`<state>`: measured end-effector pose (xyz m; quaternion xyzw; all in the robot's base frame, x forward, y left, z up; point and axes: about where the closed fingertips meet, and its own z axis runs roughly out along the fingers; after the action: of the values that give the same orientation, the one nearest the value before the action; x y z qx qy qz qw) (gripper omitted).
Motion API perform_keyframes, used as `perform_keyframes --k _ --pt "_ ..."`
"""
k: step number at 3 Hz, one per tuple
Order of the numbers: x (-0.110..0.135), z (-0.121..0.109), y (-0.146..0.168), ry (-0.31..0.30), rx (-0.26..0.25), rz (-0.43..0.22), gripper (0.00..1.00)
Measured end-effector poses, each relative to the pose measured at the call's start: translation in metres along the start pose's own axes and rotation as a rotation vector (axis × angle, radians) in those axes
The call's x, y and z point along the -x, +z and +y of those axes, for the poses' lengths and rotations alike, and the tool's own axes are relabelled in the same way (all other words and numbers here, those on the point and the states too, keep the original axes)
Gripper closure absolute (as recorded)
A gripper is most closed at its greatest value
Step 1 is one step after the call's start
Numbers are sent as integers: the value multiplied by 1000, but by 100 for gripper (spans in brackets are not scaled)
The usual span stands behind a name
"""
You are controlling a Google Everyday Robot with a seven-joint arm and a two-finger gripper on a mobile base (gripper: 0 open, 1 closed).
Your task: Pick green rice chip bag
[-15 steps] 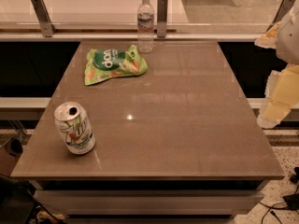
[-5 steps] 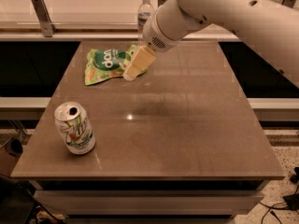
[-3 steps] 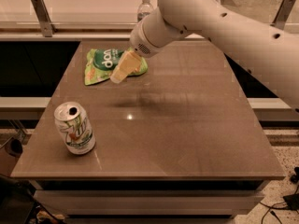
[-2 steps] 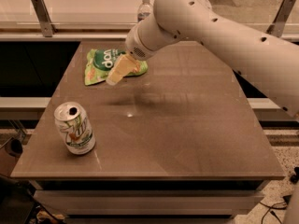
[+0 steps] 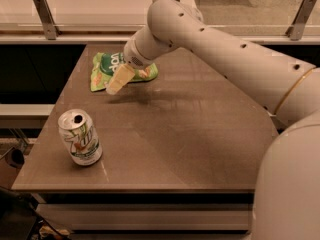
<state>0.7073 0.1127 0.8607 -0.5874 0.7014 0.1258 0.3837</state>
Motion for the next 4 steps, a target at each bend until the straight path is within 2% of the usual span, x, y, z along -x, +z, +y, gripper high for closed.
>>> perform_keyframes --k 1,2,4 --pt "-8 -17 29 -13 15 20 0" --pt "-7 -30 49 -29 20 26 17" --pt "-4 -34 50 -31 20 25 63"
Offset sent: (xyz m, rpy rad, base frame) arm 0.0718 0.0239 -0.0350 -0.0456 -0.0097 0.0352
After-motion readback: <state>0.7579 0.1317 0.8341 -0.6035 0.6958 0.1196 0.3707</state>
